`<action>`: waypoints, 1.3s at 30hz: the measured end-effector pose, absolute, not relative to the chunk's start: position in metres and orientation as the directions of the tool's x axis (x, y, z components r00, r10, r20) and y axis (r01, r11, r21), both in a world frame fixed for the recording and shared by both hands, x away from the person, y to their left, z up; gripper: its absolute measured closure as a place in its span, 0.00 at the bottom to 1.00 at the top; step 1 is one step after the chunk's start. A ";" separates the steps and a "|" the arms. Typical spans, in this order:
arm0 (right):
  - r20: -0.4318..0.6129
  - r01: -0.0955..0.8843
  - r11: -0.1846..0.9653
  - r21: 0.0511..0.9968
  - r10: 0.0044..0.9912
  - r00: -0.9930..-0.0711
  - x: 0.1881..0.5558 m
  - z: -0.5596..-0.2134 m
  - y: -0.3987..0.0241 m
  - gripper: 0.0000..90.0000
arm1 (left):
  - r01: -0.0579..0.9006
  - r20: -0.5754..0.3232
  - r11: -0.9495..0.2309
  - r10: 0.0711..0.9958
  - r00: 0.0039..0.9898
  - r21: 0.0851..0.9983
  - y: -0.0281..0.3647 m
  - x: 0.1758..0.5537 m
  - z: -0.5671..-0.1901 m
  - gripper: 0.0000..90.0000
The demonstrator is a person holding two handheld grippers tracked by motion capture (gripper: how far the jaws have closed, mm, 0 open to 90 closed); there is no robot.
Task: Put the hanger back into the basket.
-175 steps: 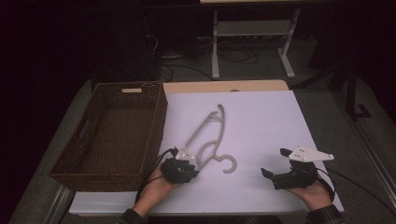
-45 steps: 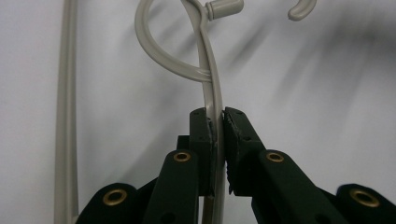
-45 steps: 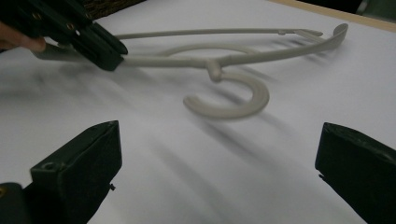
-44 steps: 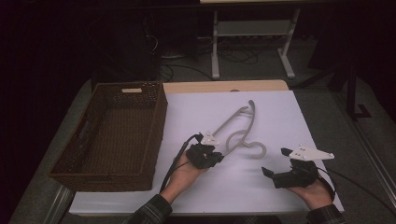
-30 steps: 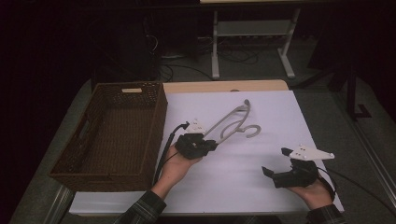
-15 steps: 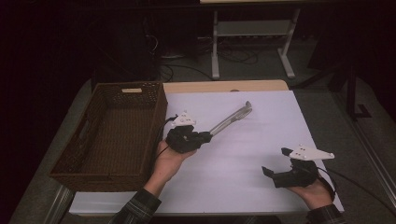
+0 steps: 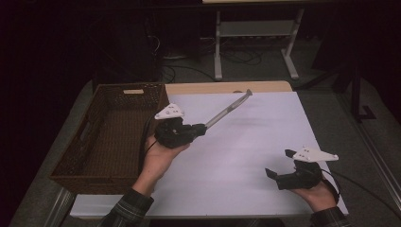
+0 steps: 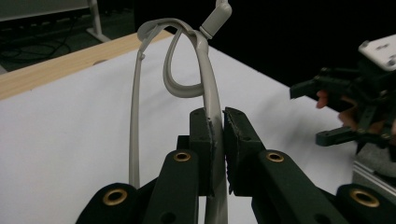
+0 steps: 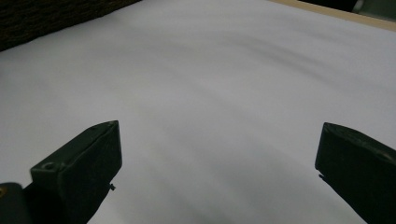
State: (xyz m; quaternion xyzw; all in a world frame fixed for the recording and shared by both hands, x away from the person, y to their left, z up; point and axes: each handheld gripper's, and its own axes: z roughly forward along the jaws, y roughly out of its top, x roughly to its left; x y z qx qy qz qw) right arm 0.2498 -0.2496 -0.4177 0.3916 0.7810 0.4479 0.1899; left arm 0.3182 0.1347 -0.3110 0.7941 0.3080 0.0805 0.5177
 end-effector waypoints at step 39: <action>0.053 0.459 0.294 0.839 0.794 -0.606 0.252 -0.420 -0.250 0.00 | 0.416 -0.194 -0.139 0.725 0.661 0.899 0.309 0.302 -0.251 0.92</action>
